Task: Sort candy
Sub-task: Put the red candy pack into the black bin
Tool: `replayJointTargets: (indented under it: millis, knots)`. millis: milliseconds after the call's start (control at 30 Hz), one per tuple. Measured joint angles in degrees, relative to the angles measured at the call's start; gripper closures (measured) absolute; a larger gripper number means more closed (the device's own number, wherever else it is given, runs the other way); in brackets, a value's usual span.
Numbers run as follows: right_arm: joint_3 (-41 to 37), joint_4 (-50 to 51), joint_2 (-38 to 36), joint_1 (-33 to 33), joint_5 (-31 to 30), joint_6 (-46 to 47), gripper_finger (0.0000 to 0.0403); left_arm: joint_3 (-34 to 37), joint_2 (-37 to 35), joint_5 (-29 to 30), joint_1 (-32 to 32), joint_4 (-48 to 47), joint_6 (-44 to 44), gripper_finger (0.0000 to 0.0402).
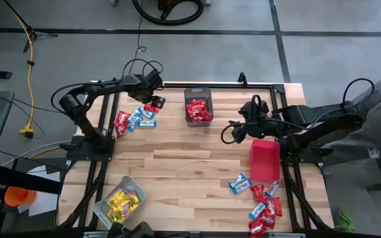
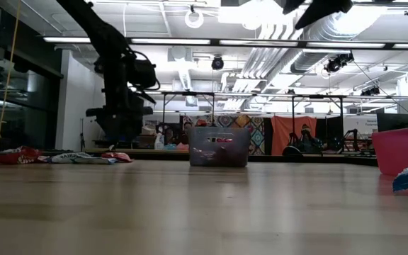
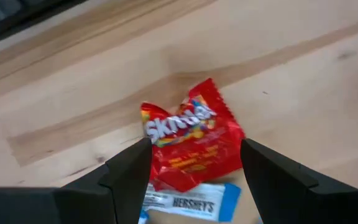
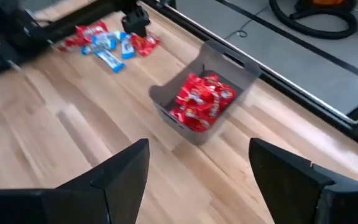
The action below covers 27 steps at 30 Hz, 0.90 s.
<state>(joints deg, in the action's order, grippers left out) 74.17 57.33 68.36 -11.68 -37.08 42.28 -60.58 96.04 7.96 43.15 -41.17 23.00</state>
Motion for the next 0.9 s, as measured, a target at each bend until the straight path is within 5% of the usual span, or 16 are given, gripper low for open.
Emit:
replayJointTargets:
  millis: [333, 467, 667, 900]
  knots:
    - [0.0, 1.1, 0.0, 0.0, -0.1, -5.5, 0.0132, 0.0, 3.1, 1.5, -2.0, 0.4, 5.0, 0.0183]
    - [0.0, 1.1, 0.0, 0.0, 0.1, -6.5, 0.0132, 0.0, 4.1, 2.8, -2.4, 0.5, 5.3, 0.0240]
    - [0.0, 1.1, 0.0, 0.0, -0.2, -4.4, 0.0132, -0.1, 6.2, 3.1, -2.4, 0.5, 1.9, 0.0384]
    - [0.0, 1.1, 0.0, 0.0, -0.7, -0.9, 0.0132, 0.0, 2.6, 0.4, -2.5, 1.5, -2.6, 0.0400]
